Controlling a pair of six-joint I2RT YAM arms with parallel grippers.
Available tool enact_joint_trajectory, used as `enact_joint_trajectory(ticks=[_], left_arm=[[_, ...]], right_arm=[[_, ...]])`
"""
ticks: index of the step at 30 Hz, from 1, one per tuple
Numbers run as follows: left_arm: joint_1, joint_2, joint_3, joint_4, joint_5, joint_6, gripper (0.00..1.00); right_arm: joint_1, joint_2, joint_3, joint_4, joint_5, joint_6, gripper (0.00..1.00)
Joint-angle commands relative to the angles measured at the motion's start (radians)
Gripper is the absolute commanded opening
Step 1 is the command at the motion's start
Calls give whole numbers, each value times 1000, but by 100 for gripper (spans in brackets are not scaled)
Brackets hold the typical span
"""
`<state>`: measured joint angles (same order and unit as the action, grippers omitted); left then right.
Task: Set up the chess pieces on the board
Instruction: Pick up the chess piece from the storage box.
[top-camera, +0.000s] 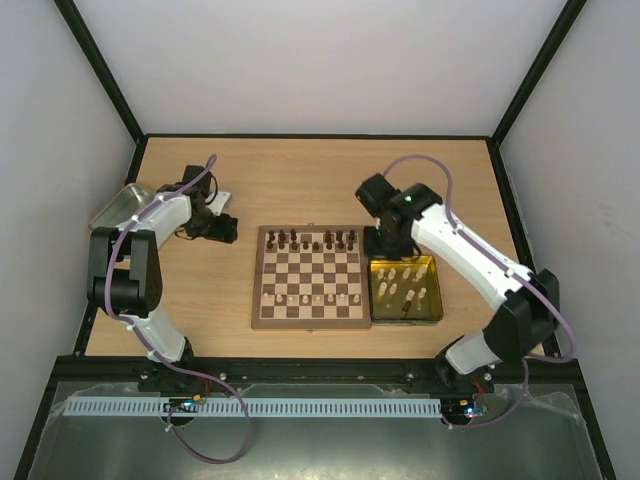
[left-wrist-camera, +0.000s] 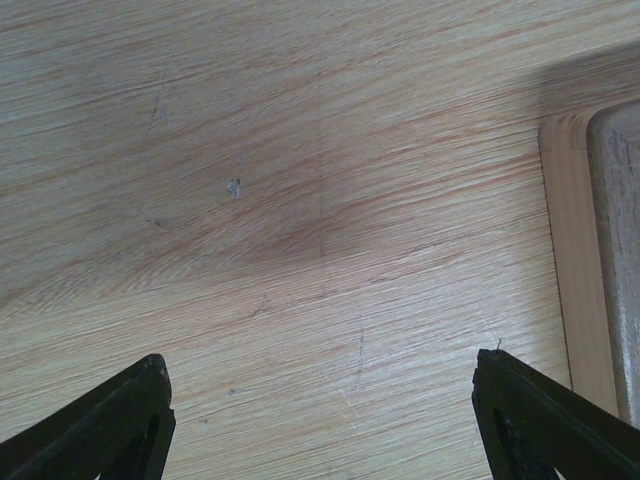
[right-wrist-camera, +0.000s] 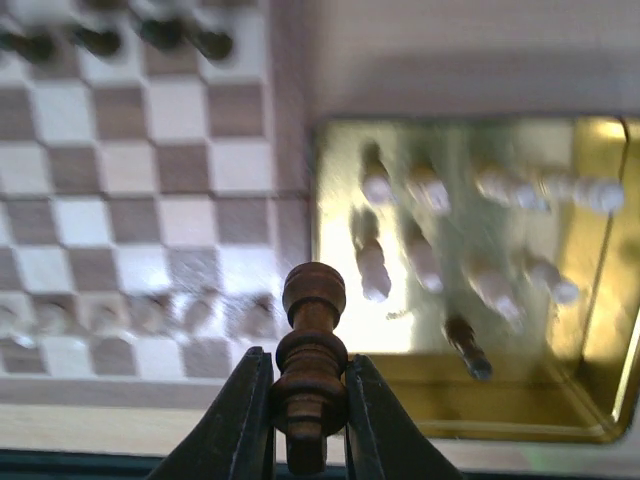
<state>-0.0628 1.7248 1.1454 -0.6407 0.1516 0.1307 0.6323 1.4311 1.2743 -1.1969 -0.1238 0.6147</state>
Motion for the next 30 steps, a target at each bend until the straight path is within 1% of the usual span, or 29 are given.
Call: enact_joint_trajectory(ticks=[1,5,12,15,19,25,30], left_arm=[[-6,12,7,-11,8,3,82],[-6,8,1,-11,6,4,82],[-6,-8,-9,-5,0,4,82],[-6,-6,-8,-2,0,5,82],[-6,-5,-8,0,-1,6,82],[-6,-1,-8,5,0,9,82],[-6,8,-1,2,2,7,82]], right_arm=[[12,149,209,-80,30,-67,9],[30,301,385,-78,35,-92,9],[55,586,719,-85,9,-85,8],[60,667,805,-87,4,-72,9],[74,744,880,-90,12,-62,8],[94,807,943,-89,13,-44,8],[114,849,956,-89,6,-41,8]])
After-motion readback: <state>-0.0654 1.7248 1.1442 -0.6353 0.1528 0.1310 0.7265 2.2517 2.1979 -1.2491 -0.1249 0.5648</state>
